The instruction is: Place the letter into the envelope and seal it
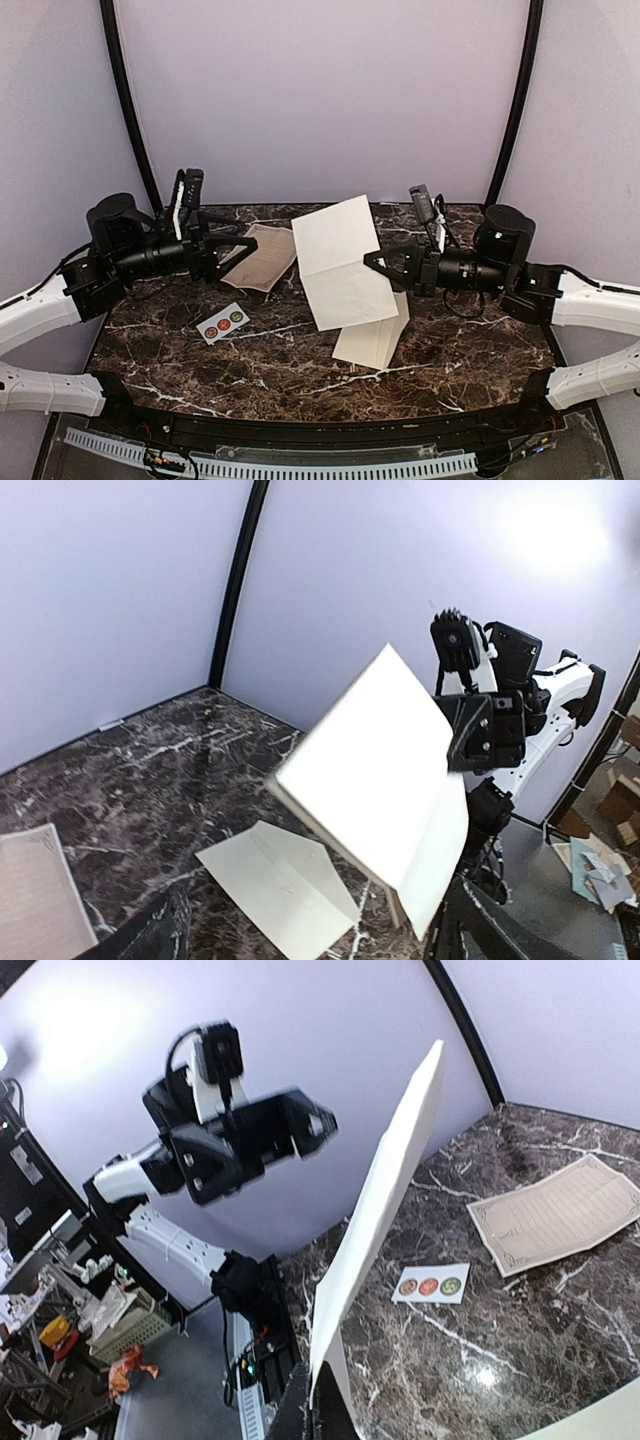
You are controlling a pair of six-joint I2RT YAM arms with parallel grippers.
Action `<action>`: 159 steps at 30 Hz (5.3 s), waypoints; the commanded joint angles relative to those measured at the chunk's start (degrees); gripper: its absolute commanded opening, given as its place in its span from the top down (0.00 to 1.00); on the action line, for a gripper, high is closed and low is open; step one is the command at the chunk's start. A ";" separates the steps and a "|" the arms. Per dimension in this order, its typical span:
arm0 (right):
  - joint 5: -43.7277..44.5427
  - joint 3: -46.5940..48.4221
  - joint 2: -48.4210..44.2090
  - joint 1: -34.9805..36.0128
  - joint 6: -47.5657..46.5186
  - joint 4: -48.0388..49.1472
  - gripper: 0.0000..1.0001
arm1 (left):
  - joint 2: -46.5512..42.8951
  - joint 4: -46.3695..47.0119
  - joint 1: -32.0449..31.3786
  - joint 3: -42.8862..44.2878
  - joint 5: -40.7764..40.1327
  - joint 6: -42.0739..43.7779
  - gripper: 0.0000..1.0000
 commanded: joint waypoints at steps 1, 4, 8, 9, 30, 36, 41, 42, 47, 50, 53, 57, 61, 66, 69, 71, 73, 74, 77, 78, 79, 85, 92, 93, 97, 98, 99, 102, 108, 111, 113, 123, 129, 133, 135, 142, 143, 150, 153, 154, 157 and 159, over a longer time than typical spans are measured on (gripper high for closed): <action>4.33 -2.28 -1.81 -0.08 4.82 15.20 1.00 | 0.41 15.83 -4.92 -6.83 1.57 -11.84 0.12; 4.49 -3.61 -1.42 0.00 6.91 20.86 1.00 | 2.50 20.20 -7.82 -8.87 -0.44 -13.93 0.12; 4.91 -4.23 -0.69 0.57 8.28 26.52 1.00 | 4.97 25.41 -9.51 -10.11 -1.38 -16.18 0.11; 4.80 -4.35 -0.47 0.69 8.66 27.77 1.00 | 5.31 26.15 -9.73 -10.32 -1.32 -16.52 0.10; 2.13 -1.93 6.00 2.75 10.84 34.44 1.00 | 14.29 35.16 -12.41 -6.65 3.73 -20.27 0.08; 3.18 -1.80 6.30 3.09 10.26 33.86 1.00 | 15.88 36.90 -12.54 -5.64 6.25 -20.57 0.46; 4.66 -2.07 5.82 3.16 9.59 32.82 1.00 | 15.45 38.43 -12.60 -6.86 6.96 -21.44 0.76; 4.86 -2.07 5.78 3.17 9.44 32.40 1.00 | 15.24 38.55 -12.60 -7.13 6.81 -21.71 0.77; 5.92 -2.46 5.69 3.17 9.09 31.33 1.00 | 14.92 38.52 -12.61 -7.40 5.92 -22.17 0.99; 7.12 -2.60 5.04 3.16 8.73 29.32 0.96 | 14.73 36.61 -12.60 -7.37 5.58 -22.22 1.00; 8.67 -2.34 3.22 3.10 7.23 24.93 0.56 | 13.06 31.94 -12.56 -6.78 4.52 -20.81 1.00; 13.93 -2.18 -2.35 2.95 3.49 15.13 0.22 | 11.05 17.65 -12.52 -2.13 5.16 -13.22 1.00; 15.73 0.55 -6.02 2.64 -2.22 4.24 0.12 | 10.50 2.71 -12.37 3.38 8.50 -4.50 1.00; 11.62 7.61 -6.52 2.66 -9.50 -10.15 0.09 | 12.87 -12.34 -12.01 10.06 15.56 4.66 1.00; 7.36 12.11 -4.82 2.79 -12.30 -17.58 0.10 | 14.82 -19.47 -12.00 12.60 17.12 9.02 1.00; 5.72 15.29 -2.25 3.10 -13.76 -23.29 0.16 | 16.15 -21.62 -12.00 13.79 18.41 10.09 1.00; 4.13 18.67 0.77 3.49 -15.26 -27.96 0.24 | 16.97 -22.27 -12.00 14.39 19.45 10.50 1.00; 3.20 19.69 2.06 3.86 -15.70 -29.56 0.27 | 17.12 -22.25 -12.00 14.48 19.65 10.45 1.00; 0.64 21.64 5.48 5.10 -16.53 -31.70 0.31 | 17.16 -21.97 -12.00 14.43 19.93 10.05 1.00; -0.01 22.03 6.34 5.53 -16.76 -31.98 0.31 | 17.16 -21.93 -12.00 14.47 20.02 9.87 1.00; -0.68 22.56 7.17 6.01 -16.98 -32.53 0.32 | 17.17 -21.90 -12.00 14.49 20.21 9.83 1.00; -2.10 24.44 11.25 7.73 -18.40 -35.59 0.45 | 17.43 -21.70 -12.00 14.49 20.64 9.20 1.00; -2.84 24.04 12.64 8.53 -18.11 -35.64 0.59 | 17.65 -20.54 -12.00 14.36 20.39 8.22 1.00; -2.73 23.97 12.62 8.61 -17.99 -35.56 0.59 | 17.62 -20.33 -12.00 14.19 20.25 8.12 1.00; -2.64 23.47 12.44 8.81 -17.85 -35.10 0.58 | 17.44 -19.40 -12.00 13.99 19.22 7.50 1.00; -2.63 23.36 12.49 8.81 -17.78 -35.00 0.59 | 17.44 -19.11 -12.00 13.90 19.16 7.30 1.00; -2.70 23.33 12.65 8.88 -17.76 -34.98 0.60 | 17.43 -19.00 -12.00 13.90 19.15 7.23 1.00; -2.77 23.34 13.19 9.23 -17.82 -35.06 0.65 | 17.35 -18.52 -12.00 13.67 18.94 6.85 1.00; -2.08 23.02 12.70 9.38 -17.93 -34.60 0.97 | 17.06 -17.95 -12.00 13.09 18.54 6.42 1.00; -2.09 22.64 11.77 9.40 -18.02 -33.89 1.00 | 16.68 -18.23 -12.00 13.01 16.99 6.25 0.99; -2.17 22.20 11.37 9.38 -18.10 -33.80 1.00 | 16.04 -19.47 -11.93 13.40 14.41 6.85 0.84; -6.09 23.53 11.49 9.36 -18.54 -35.92 1.00 | 11.75 -27.07 -11.00 16.31 1.06 11.35 0.22; -7.89 24.01 12.72 9.34 -18.59 -35.98 1.00 | 14.42 -26.67 -11.10 18.14 8.27 12.32 0.15; -6.63 24.52 13.75 9.40 -18.63 -37.17 1.00 | 16.09 -26.50 -11.11 18.89 10.99 12.71 0.13; -6.63 24.69 14.29 9.37 -18.72 -37.57 1.00 | 16.93 -26.86 -11.07 19.59 12.46 12.77 0.16; -6.06 25.46 15.32 9.36 -19.22 -38.09 1.00 | 19.11 -26.14 -11.16 20.45 16.22 12.77 0.51; -5.60 25.68 15.40 9.36 -19.32 -38.39 1.00 | 19.28 -26.12 -11.18 20.47 16.80 12.77 0.54; -5.01 25.88 15.48 9.39 -19.51 -38.76 1.00 | 20.63 -26.29 -11.26 20.39 18.40 12.77 0.72; -4.92 25.92 15.55 9.40 -19.51 -38.76 1.00 | 21.22 -26.76 -11.32 20.45 19.23 14.28 0.73; -4.92 26.00 15.62 9.40 -19.51 -38.83 1.00 | 21.45 -26.87 -11.36 20.48 19.36 14.36 0.76; -4.72 26.22 15.88 9.42 -19.64 -39.00 1.00 | 21.71 -27.03 -11.52 20.49 19.90 14.58 0.84; -4.23 26.36 15.81 9.41 -19.75 -39.22 1.00 | 21.73 -27.28 -11.55 20.56 20.22 14.72 0.89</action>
